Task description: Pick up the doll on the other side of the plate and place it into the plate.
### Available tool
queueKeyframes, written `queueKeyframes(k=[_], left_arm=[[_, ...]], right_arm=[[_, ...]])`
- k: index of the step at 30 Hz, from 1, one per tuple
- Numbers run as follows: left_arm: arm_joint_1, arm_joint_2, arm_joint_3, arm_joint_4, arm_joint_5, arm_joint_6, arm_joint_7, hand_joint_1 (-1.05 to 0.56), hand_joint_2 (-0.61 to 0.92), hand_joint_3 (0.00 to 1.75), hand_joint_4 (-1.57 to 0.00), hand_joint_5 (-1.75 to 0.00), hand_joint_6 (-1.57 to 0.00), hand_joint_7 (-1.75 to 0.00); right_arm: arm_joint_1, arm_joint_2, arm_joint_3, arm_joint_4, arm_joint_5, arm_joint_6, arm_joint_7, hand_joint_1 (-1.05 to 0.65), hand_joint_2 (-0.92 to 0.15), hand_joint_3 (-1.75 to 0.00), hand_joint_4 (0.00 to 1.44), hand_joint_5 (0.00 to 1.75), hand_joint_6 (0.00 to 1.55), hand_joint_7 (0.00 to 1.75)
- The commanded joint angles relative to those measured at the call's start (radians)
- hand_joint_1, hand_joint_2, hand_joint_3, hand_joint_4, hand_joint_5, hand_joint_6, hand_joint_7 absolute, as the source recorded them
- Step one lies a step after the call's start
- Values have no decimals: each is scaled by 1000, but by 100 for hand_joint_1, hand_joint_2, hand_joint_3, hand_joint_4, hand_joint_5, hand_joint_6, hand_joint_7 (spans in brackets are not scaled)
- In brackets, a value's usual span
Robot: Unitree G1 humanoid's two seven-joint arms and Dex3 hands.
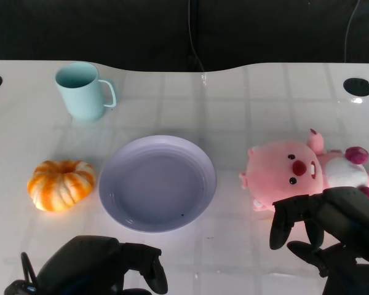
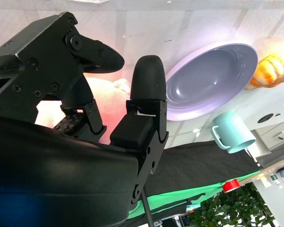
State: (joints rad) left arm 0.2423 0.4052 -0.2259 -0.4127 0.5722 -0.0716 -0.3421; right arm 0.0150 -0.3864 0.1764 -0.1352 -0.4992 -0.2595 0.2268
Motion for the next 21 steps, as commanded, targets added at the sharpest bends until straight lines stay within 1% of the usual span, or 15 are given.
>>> queueKeyframes(k=[1,15,21], left_arm=[[-4,12,6,-9,-11,4,-6,-30,92,33,-70,-138,-77,-88],[0,14,14,-10,-19,-1,-2,-30,92,35,-70,-143,-77,-90],[1,15,11,-18,-14,6,-4,-31,92,35,-69,-146,-76,-91]], right_arm=[[-3,-17,0,2,0,-1,-2,-4,-37,-104,89,158,92,104],[-8,-21,3,7,-5,-10,-5,-5,-38,-101,89,158,91,102],[-6,-23,3,1,-6,-4,1,-5,-41,-97,87,159,91,102]])
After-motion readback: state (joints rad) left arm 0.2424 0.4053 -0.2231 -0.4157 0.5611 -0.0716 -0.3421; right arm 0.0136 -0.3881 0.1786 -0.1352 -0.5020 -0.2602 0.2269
